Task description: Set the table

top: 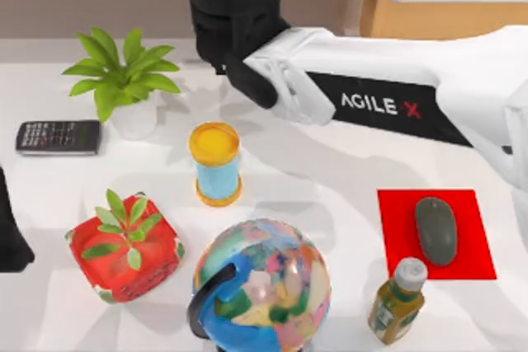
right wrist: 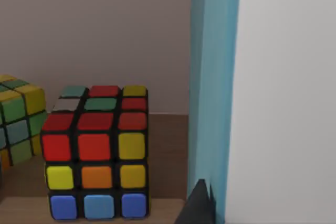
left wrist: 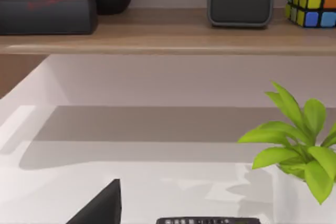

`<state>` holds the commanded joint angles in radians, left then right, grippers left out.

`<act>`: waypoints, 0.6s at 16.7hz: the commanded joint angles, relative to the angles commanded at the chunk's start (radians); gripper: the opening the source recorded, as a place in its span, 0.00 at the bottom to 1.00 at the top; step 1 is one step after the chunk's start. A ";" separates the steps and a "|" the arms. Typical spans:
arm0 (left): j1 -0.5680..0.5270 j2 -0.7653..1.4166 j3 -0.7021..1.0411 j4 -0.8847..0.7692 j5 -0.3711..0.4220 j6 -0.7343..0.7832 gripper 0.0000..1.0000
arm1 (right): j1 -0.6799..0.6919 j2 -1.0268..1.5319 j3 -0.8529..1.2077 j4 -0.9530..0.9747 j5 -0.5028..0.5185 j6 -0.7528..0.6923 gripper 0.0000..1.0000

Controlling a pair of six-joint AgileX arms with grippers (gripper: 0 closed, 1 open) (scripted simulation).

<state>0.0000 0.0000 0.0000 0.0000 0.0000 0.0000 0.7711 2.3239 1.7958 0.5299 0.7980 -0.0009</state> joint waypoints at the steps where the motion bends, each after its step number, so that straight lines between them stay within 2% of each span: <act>1: 0.000 0.000 0.000 0.000 0.000 0.000 1.00 | -0.001 -0.016 -0.016 -0.001 -0.013 0.008 0.00; 5: 0.000 0.000 0.000 0.000 0.000 0.000 1.00 | -0.001 -0.152 -0.177 -0.008 -0.145 0.095 0.00; 10: 0.000 0.000 0.000 0.000 0.000 0.000 1.00 | -0.023 -0.411 -0.508 -0.013 -0.422 0.300 0.00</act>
<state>0.0000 0.0000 0.0000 0.0000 0.0000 0.0000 0.7480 1.9128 1.2874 0.5168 0.3759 0.2991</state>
